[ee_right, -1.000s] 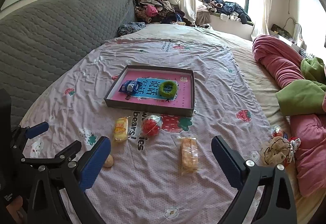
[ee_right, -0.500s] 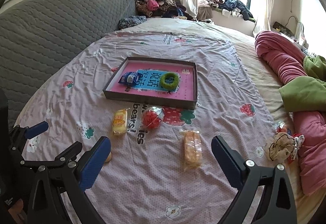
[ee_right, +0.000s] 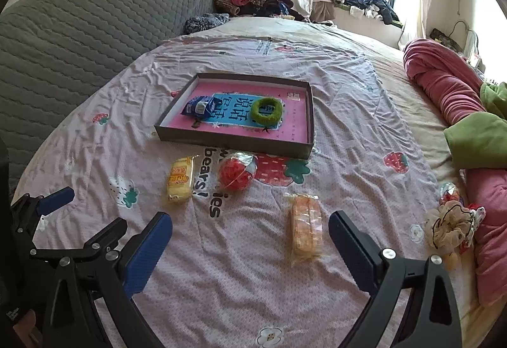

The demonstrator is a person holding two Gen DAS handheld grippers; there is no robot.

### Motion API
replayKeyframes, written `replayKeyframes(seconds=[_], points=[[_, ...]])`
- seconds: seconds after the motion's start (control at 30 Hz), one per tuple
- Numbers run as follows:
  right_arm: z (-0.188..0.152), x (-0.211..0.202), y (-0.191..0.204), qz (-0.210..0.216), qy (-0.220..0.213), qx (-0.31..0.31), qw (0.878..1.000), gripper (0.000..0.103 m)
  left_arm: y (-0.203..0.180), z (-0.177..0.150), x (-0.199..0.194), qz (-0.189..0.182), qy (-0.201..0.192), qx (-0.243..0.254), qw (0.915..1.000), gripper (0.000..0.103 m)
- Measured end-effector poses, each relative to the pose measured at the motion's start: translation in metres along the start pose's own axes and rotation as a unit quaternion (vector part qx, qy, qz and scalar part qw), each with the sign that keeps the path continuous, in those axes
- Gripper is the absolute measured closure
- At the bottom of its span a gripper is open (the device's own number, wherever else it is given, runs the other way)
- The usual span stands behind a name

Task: Organize objects
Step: 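Move both tools toward the remaining snacks near the tray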

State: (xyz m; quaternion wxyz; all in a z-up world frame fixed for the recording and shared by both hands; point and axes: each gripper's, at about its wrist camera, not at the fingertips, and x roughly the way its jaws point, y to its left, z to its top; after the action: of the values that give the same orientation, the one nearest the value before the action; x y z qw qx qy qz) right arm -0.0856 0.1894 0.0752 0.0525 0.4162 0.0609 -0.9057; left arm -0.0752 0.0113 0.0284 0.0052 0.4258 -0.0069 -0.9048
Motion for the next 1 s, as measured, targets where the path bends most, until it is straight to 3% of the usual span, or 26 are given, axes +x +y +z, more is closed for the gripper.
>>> replayKeyframes(seconds=[1.0], points=[[0.006,0.080,0.005,0.004,0.038,-0.024,0.999,0.003,-0.005,-0.015,0.059,-0.017,0.021,-0.009,0.9996,0.009]])
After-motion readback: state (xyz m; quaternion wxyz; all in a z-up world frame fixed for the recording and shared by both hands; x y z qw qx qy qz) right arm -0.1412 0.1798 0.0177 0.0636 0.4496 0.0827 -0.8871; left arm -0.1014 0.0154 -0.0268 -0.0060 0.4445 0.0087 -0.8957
